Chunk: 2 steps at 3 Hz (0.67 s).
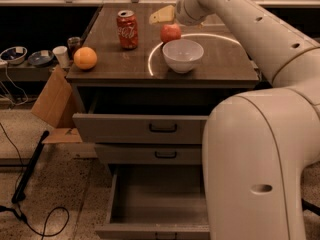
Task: Place apple into bottom drawer
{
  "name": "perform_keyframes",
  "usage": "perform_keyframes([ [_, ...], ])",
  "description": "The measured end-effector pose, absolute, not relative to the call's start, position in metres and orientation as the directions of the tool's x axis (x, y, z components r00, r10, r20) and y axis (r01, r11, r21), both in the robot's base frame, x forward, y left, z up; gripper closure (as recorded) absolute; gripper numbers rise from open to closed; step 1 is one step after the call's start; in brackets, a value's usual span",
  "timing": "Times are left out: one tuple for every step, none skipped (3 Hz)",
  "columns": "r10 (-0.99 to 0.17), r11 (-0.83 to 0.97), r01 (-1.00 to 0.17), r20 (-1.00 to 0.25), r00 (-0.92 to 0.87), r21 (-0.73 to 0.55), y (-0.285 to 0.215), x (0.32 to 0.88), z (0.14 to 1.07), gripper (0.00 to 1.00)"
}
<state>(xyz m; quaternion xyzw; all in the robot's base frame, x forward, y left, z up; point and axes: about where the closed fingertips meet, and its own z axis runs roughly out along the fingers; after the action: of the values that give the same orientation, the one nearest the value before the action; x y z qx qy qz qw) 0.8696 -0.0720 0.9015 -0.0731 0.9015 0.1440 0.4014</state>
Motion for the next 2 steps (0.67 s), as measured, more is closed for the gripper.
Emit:
perform_keyframes([
  [-0.017,0.948,-0.247,-0.742,-0.671,0.201,-0.0720,0.8662,0.8938,0.00],
  [-0.027,0.952,-0.244,-0.741,-0.671,0.187,-0.0651,0.8660,0.8891,0.00],
])
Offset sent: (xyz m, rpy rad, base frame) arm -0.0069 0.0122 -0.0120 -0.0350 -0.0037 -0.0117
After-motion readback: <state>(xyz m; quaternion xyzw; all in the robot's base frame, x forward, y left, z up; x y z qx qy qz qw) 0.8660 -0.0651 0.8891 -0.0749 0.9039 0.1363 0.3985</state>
